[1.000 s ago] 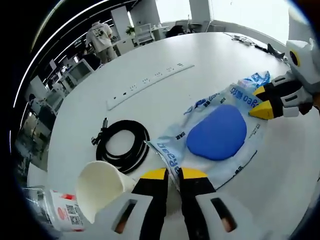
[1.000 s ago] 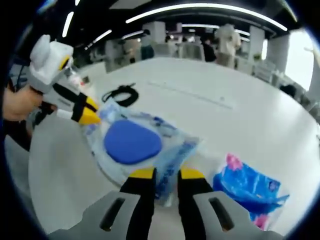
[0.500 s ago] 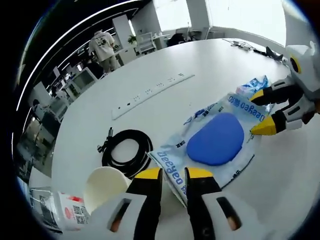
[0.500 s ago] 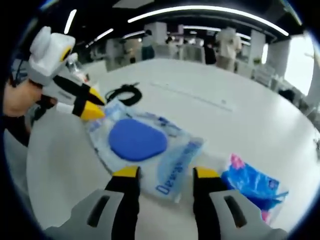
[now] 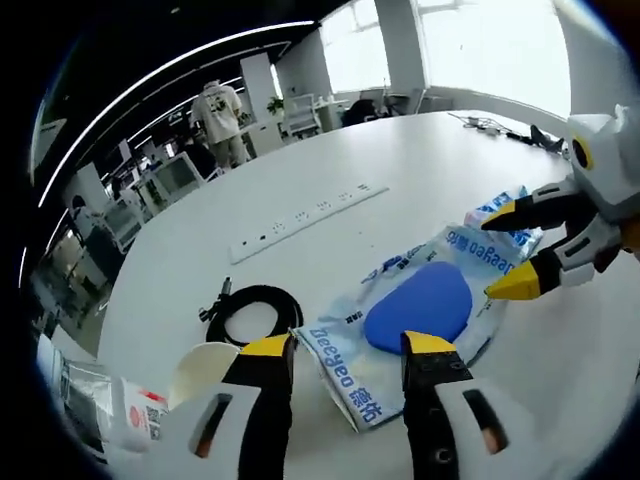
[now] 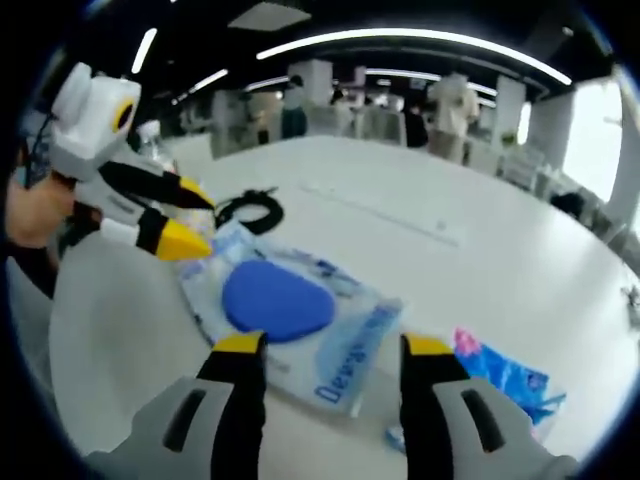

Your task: Arrange the tabletop items into an orderly group along one side of the table until the central work area is clear of visible clutter.

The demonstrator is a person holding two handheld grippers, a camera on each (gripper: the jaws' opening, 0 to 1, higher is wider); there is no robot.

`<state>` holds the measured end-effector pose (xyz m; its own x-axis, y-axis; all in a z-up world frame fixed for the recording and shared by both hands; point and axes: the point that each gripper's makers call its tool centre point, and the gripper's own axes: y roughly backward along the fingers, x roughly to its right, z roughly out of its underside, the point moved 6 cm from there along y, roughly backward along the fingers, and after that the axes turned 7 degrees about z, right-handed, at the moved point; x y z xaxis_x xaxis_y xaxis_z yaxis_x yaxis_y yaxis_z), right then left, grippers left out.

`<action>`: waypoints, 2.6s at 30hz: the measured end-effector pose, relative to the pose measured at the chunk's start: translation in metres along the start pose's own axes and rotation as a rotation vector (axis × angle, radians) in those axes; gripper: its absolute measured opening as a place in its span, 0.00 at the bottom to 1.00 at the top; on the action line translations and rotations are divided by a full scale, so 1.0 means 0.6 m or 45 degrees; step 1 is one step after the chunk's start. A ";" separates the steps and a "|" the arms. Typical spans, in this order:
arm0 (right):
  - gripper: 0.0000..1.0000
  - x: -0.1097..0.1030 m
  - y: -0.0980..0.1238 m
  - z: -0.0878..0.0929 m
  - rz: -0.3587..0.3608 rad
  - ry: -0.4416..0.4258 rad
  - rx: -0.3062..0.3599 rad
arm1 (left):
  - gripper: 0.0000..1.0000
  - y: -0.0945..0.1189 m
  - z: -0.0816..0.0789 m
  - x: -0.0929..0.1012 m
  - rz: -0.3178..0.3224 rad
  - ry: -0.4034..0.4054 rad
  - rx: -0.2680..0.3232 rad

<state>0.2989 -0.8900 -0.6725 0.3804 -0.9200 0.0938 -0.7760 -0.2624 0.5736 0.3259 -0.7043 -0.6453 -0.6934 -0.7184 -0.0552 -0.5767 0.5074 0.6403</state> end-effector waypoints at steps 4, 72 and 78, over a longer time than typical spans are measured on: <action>0.54 -0.002 0.002 -0.003 0.005 -0.003 0.014 | 0.50 0.006 -0.002 0.004 0.013 0.025 0.056; 0.98 -0.010 0.109 -0.075 -0.045 -0.147 0.156 | 1.00 0.294 0.154 -0.111 -0.060 0.374 0.189; 0.95 -0.025 0.064 -0.112 -0.074 -0.116 0.139 | 1.00 0.309 0.154 -0.118 -0.056 0.365 0.187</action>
<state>0.2973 -0.8666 -0.5973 0.3829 -0.9237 -0.0137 -0.8060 -0.3413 0.4835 0.2282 -0.5155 -0.5934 -0.5285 -0.8354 0.1512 -0.6741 0.5212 0.5235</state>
